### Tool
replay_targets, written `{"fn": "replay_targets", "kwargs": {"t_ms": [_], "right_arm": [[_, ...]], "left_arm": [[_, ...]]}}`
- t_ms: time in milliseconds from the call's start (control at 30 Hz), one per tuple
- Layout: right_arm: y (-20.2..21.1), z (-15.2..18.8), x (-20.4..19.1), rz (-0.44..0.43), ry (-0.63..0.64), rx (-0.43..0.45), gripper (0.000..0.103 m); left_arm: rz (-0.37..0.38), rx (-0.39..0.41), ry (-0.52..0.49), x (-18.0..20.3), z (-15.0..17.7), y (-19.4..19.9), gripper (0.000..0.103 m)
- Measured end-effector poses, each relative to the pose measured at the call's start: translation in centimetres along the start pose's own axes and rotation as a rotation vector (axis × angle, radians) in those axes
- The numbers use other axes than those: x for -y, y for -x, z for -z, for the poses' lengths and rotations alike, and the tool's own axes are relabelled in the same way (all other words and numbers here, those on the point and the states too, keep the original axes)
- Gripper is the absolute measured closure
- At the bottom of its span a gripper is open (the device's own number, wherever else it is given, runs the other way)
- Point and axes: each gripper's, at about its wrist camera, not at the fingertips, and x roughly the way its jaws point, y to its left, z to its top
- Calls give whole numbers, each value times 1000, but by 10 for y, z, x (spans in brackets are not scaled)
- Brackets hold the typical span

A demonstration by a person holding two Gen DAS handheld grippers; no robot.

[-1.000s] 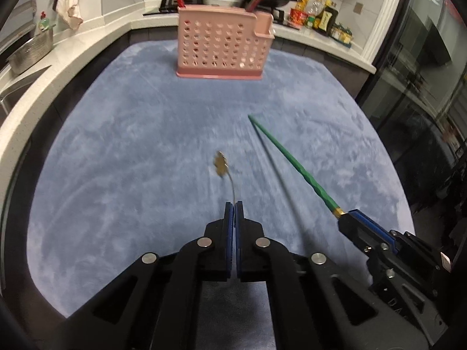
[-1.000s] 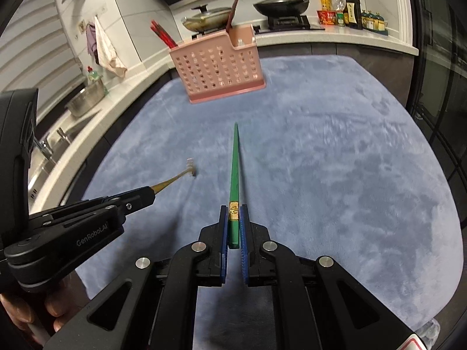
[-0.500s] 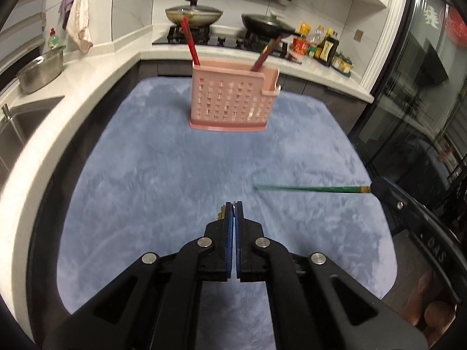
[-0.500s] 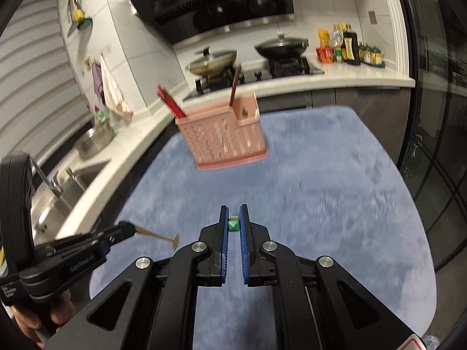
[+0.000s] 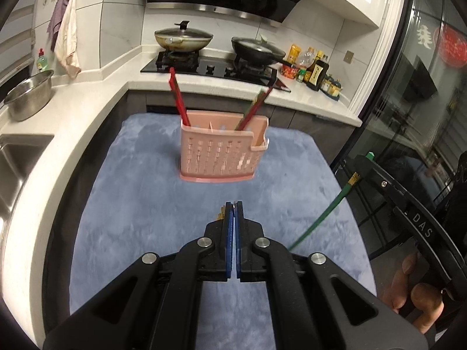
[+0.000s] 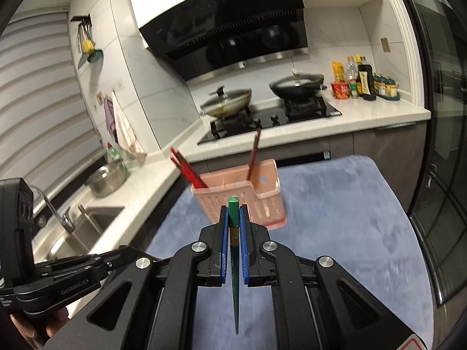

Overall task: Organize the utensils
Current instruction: 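Lift the spoon and green chopstick and carry them over the caddy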

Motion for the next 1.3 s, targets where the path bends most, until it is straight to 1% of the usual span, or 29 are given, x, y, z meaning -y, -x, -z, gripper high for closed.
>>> {"fn": "replay_targets", "kwargs": {"t_ms": [200,367,567,667,800,933,1133,1300], "right_arm": [[-16,-53,-1,-35,-11,92,96],[-34,-99,-5,-23,10,180,96],[-66,-144,-3,-14,-2,253,96],[-86,-156,-1,-9,-10,266,96],[-115,-159,1,-4,-6,261,96],[-140,-154,3,6,5,228,96],[-169,-133,7,15,14,161,96],[-184,-119,10,15,15,109,96]], "left_arm": [[-11,58,-6,-7,-55,-5,102],[-14,74,3,-14,-98,-23,102],[-17,73,20,-23,-130,-49,102],[-25,68,27,-28,-140,-65,102],[-44,70,33,-35,-149,-86,102],[-47,62,41,-40,-154,-101,102],[-49,34,52,-44,-148,-126,102],[-65,52,38,-43,-146,-133,102]]}}
